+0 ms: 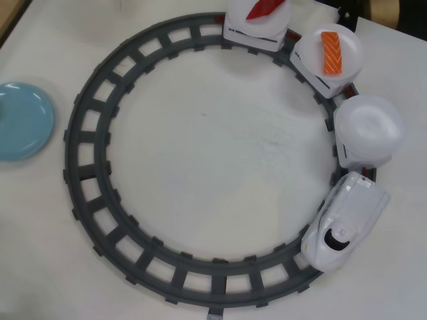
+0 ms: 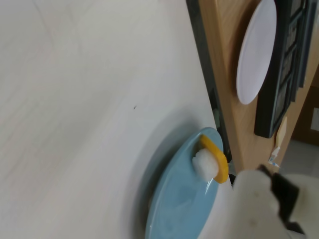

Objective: Pick up the sushi from the Shinkansen and put it on the blue dish

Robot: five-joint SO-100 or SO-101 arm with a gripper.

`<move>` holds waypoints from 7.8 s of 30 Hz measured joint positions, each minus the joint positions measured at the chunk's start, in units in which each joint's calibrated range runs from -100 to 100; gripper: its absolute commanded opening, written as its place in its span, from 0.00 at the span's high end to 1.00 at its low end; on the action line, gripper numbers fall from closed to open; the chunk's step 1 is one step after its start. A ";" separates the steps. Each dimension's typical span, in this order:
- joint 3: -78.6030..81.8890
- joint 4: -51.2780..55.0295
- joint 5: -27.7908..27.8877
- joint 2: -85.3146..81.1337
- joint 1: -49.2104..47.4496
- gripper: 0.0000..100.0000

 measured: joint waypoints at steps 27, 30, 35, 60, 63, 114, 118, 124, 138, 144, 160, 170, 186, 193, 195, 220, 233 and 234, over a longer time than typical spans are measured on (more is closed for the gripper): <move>1.37 0.00 0.88 -0.25 1.80 0.97; 1.37 0.00 0.88 -0.25 1.88 0.97; 1.37 0.00 0.88 -0.25 1.88 0.97; 1.37 0.00 0.88 -0.25 1.88 0.97; 1.37 0.00 0.88 -0.25 1.88 0.97; -47.94 12.35 5.48 46.23 37.52 0.97; -48.76 14.87 7.45 49.01 42.34 0.97; -50.32 19.08 11.07 50.27 48.55 0.97; -54.99 30.50 22.40 50.44 62.36 0.97; -55.08 31.85 27.78 50.44 71.84 0.97; -58.37 32.18 33.94 56.18 86.72 0.89; -61.48 30.42 37.40 60.48 91.70 0.81; -62.03 22.27 36.47 62.67 89.99 0.81; -64.41 18.15 34.14 71.70 90.23 0.81; -65.78 17.90 33.47 73.89 90.72 0.81; -74.02 14.37 27.32 85.36 95.63 0.81; -71.55 14.37 27.32 85.45 96.20 0.72; -70.81 14.37 27.32 85.45 96.20 0.70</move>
